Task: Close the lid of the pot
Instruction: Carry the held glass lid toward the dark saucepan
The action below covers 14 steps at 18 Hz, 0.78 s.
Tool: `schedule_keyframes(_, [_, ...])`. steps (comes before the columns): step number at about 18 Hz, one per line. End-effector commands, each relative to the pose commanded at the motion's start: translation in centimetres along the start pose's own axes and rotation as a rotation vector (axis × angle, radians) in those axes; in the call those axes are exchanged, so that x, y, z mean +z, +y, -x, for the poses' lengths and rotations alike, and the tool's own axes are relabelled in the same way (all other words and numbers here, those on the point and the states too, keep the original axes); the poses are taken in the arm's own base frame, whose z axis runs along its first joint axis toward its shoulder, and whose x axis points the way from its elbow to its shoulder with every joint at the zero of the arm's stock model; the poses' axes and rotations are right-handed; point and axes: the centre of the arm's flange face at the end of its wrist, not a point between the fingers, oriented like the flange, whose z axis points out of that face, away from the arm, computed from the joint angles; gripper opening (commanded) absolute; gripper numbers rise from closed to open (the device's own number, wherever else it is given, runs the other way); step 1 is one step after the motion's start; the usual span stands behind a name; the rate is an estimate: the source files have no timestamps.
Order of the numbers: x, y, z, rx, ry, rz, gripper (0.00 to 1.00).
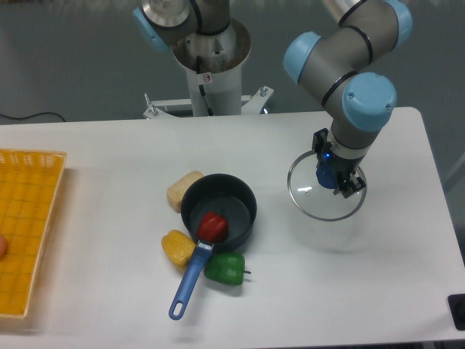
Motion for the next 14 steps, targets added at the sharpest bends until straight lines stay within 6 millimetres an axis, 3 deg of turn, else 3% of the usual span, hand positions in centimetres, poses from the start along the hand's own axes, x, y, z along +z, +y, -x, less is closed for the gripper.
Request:
schedule_keyframes(8, [-0.4,-1.2,-0.5,-0.014,-0.01,0.001,0.52])
schedule_keyframes(14, [-1.1,-5.1,-1.2,-0.05,-0.026,0.006,0.52])
